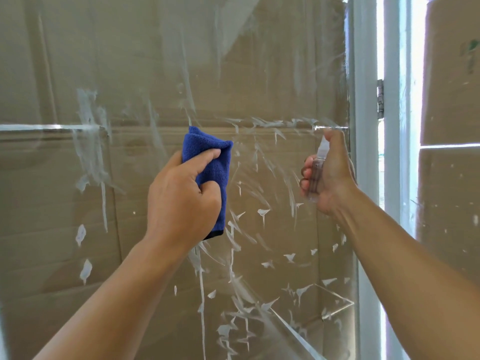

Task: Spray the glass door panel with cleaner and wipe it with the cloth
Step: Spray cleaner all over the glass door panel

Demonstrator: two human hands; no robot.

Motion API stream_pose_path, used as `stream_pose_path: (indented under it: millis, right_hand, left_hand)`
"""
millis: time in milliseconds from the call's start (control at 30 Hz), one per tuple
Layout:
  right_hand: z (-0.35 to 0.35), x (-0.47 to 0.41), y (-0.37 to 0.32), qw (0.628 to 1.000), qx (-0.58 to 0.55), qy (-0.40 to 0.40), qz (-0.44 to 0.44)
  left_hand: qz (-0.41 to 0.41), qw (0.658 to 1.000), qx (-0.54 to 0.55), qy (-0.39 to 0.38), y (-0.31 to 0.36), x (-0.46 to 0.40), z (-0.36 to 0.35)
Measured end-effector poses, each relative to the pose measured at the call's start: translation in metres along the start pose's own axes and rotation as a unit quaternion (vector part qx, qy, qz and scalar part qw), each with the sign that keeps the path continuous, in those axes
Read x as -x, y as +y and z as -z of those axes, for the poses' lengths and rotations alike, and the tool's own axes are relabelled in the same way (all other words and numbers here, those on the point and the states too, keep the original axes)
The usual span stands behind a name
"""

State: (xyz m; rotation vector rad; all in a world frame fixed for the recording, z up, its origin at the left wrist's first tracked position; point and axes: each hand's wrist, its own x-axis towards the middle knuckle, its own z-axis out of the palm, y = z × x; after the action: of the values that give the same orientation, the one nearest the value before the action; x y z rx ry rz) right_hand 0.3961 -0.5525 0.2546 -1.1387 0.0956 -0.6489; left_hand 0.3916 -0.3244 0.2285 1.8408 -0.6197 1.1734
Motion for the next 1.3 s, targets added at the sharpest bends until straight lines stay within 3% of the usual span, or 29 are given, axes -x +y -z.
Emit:
stream_pose_path:
  millis: [133, 800, 1300]
  right_hand:
    - [0.016, -0.005, -0.002, 0.999, -0.022, 0.031, -0.007]
    - [0.082, -0.068, -0.023, 0.999, -0.011, 0.043, 0.018]
    - [0.123, -0.115, -0.023, 0.998, 0.015, 0.052, -0.011]
  left_hand:
    - [-0.004, 1.0, -0.016, -0.01, 0.005, -0.001, -0.008]
    - [0.0, 1.0, -0.017, 0.002, 0.041, -0.008, -0.075]
    - [-0.034, 0.996, -0.064, -0.055, 0.045, -0.012, -0.128]
